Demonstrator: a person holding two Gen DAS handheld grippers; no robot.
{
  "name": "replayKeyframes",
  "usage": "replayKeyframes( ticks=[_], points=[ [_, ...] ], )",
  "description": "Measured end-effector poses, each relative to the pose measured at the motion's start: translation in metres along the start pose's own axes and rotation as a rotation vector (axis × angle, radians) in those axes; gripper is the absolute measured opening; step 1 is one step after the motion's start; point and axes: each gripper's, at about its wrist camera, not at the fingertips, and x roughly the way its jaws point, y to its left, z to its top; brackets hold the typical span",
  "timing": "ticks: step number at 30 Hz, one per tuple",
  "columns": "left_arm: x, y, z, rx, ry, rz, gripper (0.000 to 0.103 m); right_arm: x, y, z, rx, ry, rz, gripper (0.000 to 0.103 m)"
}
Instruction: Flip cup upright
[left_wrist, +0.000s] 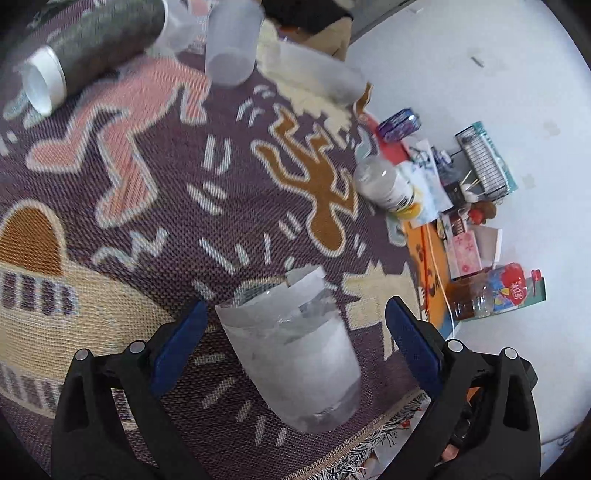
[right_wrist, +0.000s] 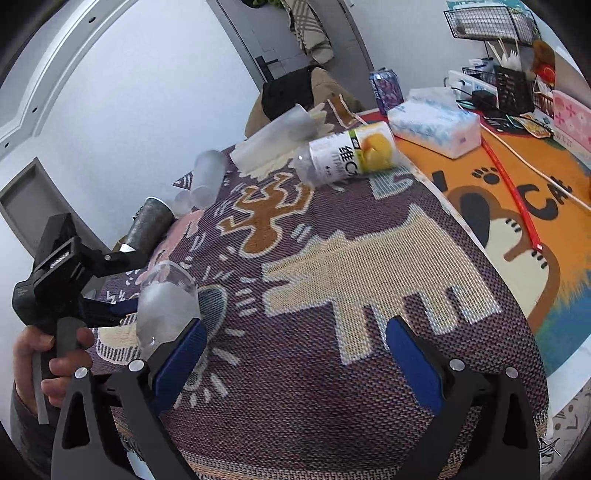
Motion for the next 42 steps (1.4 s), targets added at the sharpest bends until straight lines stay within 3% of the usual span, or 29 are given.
replayKeyframes(
  ticks=[10,11,12,14,19,22,26,30,36,42],
  points=[
    [0.031,0.007,0.004,-0.085,0.059,-0.020,0.086,-0.001,-0.010,-0.005,0.019,0.004,-0.011,0.095],
    [0.030,0.006,0.005,-0.083,0.054,-0.012,0.084,-0.002,-0.010,-0.006,0.020,0.003,-0.012,0.095],
    [0.030,0.005,0.005,-0.083,0.050,-0.001,0.073,-0.003,-0.011,-0.006,0.021,0.002,-0.012,0.095],
    [0.031,0.006,0.006,-0.093,0.054,0.000,0.070,-0.004,-0.011,-0.007,0.022,0.000,-0.012,0.095],
    [0.016,-0.008,0.003,-0.022,0.016,0.006,0.068,-0.007,-0.010,-0.010,0.015,-0.007,-0.013,0.095],
    [0.000,-0.020,-0.001,0.049,-0.031,0.029,0.068,-0.008,-0.009,-0.011,0.014,-0.011,-0.012,0.095],
    [-0.030,-0.049,-0.009,0.221,-0.179,0.174,0.067,-0.007,-0.006,-0.011,0.013,-0.014,-0.005,0.095],
    [-0.047,-0.070,-0.015,0.343,-0.278,0.257,0.067,-0.006,-0.002,-0.010,0.007,-0.012,0.006,0.095],
    [-0.059,-0.090,-0.026,0.484,-0.452,0.294,0.067,-0.008,-0.001,-0.009,0.001,-0.020,-0.005,0.095],
    [-0.037,-0.096,-0.031,0.551,-0.511,0.324,0.068,-0.009,-0.007,-0.010,0.006,-0.021,-0.027,0.095]
  ],
)
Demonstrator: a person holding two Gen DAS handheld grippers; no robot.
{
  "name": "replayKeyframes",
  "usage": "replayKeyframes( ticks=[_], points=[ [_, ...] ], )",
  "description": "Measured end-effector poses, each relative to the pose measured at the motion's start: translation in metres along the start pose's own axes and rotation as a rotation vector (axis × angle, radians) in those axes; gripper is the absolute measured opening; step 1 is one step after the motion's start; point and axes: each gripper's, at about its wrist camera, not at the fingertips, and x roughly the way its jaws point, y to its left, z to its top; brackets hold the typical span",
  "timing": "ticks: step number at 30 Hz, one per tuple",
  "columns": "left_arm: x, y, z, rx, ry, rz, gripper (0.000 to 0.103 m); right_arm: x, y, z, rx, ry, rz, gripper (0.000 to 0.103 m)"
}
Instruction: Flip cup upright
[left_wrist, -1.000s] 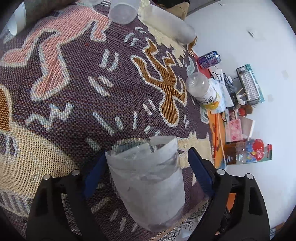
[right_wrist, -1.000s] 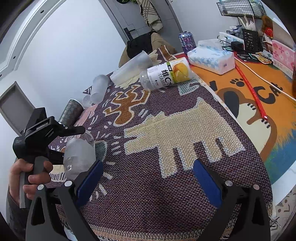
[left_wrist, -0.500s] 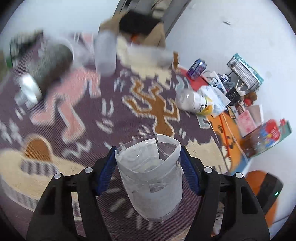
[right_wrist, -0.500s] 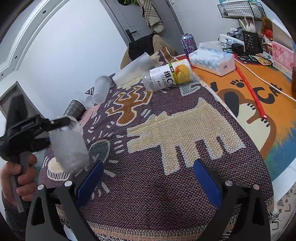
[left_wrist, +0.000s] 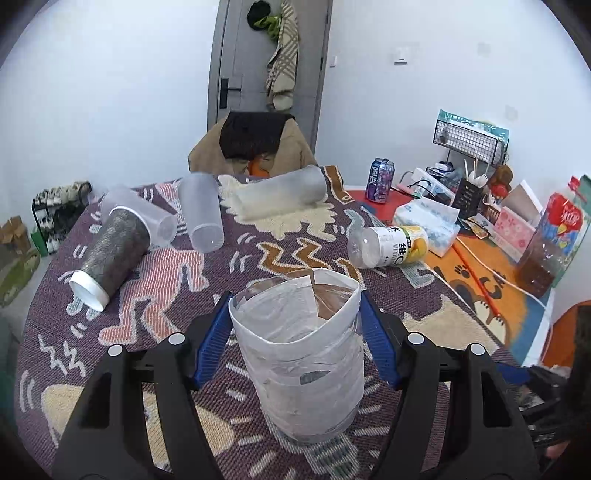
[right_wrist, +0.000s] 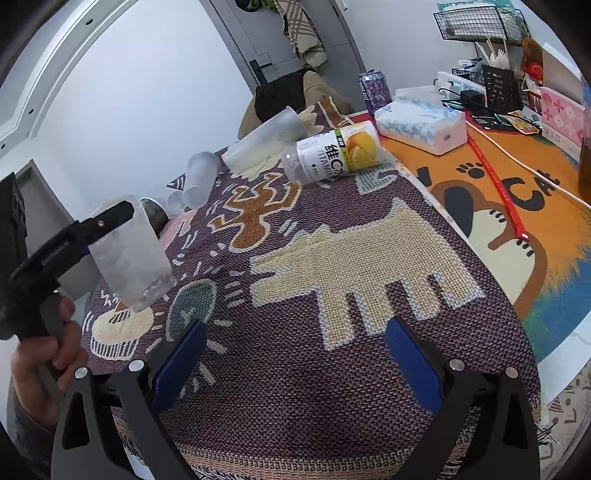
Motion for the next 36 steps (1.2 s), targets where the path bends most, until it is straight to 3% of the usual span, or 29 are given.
replayKeyframes(
  ticks=[9,19,24,25,27,36],
  points=[
    [0.003,-0.027,-0.024,0.158,-0.134,0.092,0.069,0.004,-0.007,-0.001,0.012,0.006,-0.011,0.095],
    [0.014,-0.022,-0.030,0.124,-0.024,0.050,0.072,0.001,-0.005,-0.003,0.008,0.002,-0.013,0.095],
    [0.012,-0.015,-0.033,0.069,0.071,-0.007,0.073,-0.002,0.001,-0.004,-0.002,-0.004,-0.003,0.095],
    [0.011,-0.014,-0.033,0.061,0.082,-0.012,0.076,-0.003,0.002,-0.005,-0.005,-0.005,-0.001,0.095],
    [0.008,-0.014,-0.034,0.053,0.103,-0.005,0.094,-0.005,0.005,-0.006,-0.011,-0.008,0.003,0.095],
    [-0.032,-0.013,-0.027,0.027,0.054,-0.050,0.097,-0.023,0.021,-0.011,-0.050,-0.041,0.022,0.095]
  ],
)
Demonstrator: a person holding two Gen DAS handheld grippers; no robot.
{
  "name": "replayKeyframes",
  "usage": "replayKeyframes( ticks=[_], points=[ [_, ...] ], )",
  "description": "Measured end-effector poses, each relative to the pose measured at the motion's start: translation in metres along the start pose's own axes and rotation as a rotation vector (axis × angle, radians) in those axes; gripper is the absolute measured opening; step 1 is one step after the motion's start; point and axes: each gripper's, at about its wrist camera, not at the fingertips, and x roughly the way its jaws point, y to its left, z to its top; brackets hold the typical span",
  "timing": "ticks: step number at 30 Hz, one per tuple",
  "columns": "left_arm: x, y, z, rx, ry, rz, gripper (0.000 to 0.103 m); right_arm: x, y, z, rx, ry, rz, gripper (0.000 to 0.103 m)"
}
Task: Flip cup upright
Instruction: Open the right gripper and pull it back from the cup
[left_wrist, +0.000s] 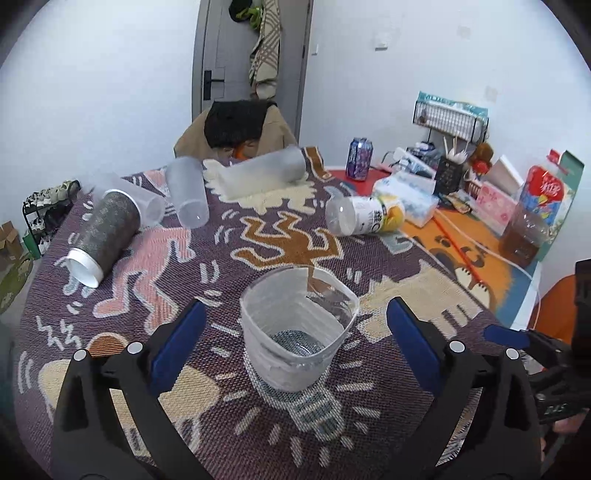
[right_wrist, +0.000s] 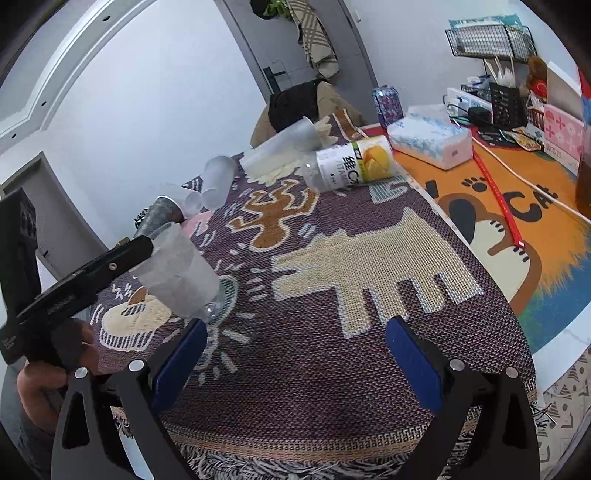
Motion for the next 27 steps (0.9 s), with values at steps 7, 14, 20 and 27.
replayKeyframes(
  ticks=[7,14,20,27],
  points=[
    [-0.042,0.009,-0.003,-0.010,-0.054,0.033,0.097,-0.015,0.023,-0.003,-0.052,-0.035,0.021,0.095],
    [-0.079,0.020,-0.014,-0.035,-0.100,0.072,0.097,-0.029,0.051,-0.008,-0.115,-0.060,0.044,0.095],
    [-0.106,0.033,-0.031,-0.043,-0.130,0.115,0.097,-0.032,0.072,-0.016,-0.167,-0.063,0.051,0.095],
    [-0.129,0.051,-0.050,-0.071,-0.156,0.159,0.097,-0.034,0.090,-0.027,-0.220,-0.107,-0.003,0.095]
  ],
)
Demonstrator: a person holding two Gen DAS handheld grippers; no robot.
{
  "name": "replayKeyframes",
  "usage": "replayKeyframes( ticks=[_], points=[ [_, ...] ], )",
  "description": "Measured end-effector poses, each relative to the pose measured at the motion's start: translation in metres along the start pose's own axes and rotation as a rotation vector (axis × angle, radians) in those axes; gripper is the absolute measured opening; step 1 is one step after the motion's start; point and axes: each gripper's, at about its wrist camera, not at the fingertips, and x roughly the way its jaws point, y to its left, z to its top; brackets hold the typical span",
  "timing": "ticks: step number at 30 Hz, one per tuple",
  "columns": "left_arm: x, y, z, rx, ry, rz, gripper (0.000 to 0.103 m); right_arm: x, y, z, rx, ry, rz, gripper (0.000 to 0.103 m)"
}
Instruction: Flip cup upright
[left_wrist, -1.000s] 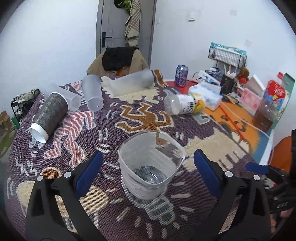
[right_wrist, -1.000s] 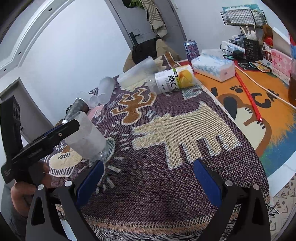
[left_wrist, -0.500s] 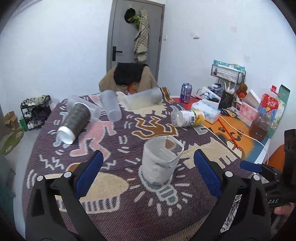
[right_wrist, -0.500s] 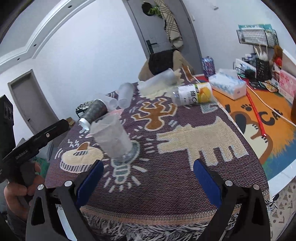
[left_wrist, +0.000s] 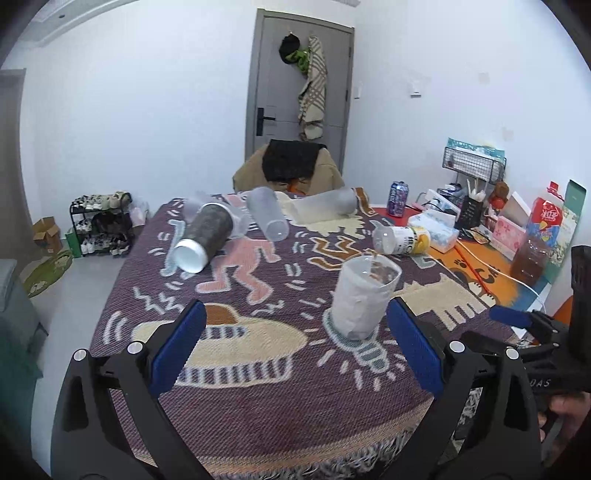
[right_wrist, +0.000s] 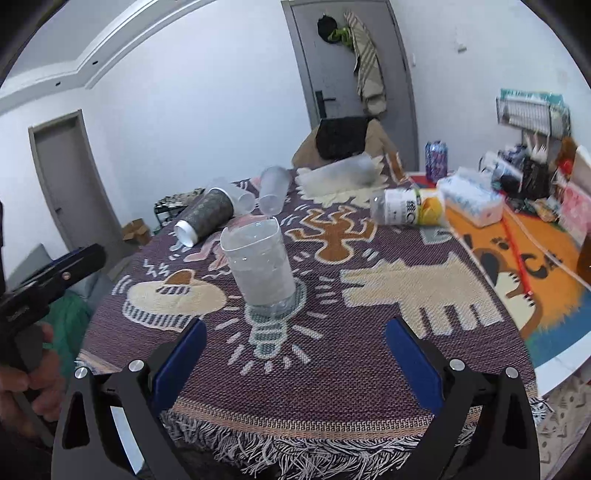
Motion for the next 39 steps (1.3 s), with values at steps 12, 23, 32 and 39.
replayKeyframes(
  ticks=[12,23,32,39],
  points=[
    [-0.022,0.032,-0.028,-0.064,-0.020,0.031,0.097,-0.007,0.035,-0.011,-0.033,-0.055,0.023,0.095],
    [-0.036,0.037,-0.041,-0.033,-0.046,0.078,0.097,-0.013,0.040,-0.014,-0.052,-0.054,0.031,0.095],
    [-0.038,0.037,-0.047,-0.023,-0.044,0.081,0.097,-0.014,0.049,-0.015,-0.054,-0.059,0.033,0.095],
    [-0.042,0.038,-0.048,-0.021,-0.055,0.090,0.097,-0.013,0.052,-0.016,-0.065,-0.063,0.022,0.095]
  ],
)
